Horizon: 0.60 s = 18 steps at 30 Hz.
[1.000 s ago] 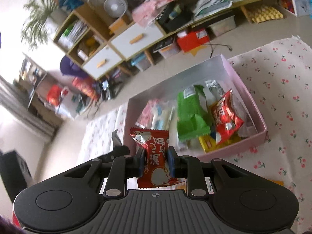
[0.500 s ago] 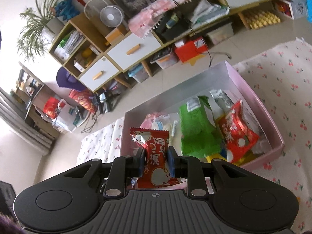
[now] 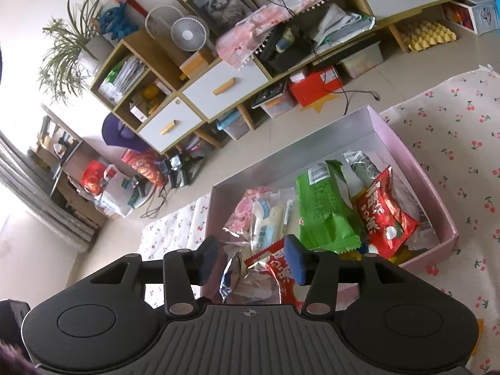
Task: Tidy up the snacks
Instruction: 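Grasp the orange lotus-root packet with the right tool while the left tool grasps the brown square biscuit packet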
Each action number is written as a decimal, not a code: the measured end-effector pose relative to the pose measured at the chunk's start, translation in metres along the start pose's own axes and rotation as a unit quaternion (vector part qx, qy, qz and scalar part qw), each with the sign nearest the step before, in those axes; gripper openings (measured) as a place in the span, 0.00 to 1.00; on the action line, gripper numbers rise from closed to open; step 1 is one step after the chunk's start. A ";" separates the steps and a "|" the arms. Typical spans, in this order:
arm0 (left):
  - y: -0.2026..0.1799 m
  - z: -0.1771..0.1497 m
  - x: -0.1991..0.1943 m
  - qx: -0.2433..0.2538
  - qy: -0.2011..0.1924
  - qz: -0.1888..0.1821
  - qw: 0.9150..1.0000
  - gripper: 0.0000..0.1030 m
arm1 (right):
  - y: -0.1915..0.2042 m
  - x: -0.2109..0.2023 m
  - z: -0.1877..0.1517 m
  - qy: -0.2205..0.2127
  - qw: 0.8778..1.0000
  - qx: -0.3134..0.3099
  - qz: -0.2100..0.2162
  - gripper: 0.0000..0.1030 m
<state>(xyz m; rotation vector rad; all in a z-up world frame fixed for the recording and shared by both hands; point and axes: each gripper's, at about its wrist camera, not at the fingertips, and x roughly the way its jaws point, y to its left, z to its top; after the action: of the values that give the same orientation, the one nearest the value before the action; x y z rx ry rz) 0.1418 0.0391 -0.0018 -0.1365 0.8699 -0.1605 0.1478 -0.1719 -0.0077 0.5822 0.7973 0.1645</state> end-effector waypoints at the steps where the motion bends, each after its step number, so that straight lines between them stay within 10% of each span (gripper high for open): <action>1: -0.001 -0.001 -0.001 0.004 -0.001 0.000 1.000 0.65 | 0.001 -0.002 -0.001 0.002 1.000 -0.002 0.000 0.49; 18: -0.029 -0.027 -0.019 0.084 -0.012 -0.002 0.996 0.93 | -0.013 -0.056 -0.012 0.000 0.995 -0.095 -0.039 0.87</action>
<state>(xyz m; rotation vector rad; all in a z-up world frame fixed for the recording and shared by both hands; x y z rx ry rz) 0.1063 0.0131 0.0003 0.0160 0.8278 -0.2346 0.0994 -0.1977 0.0137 0.3700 0.7927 0.1659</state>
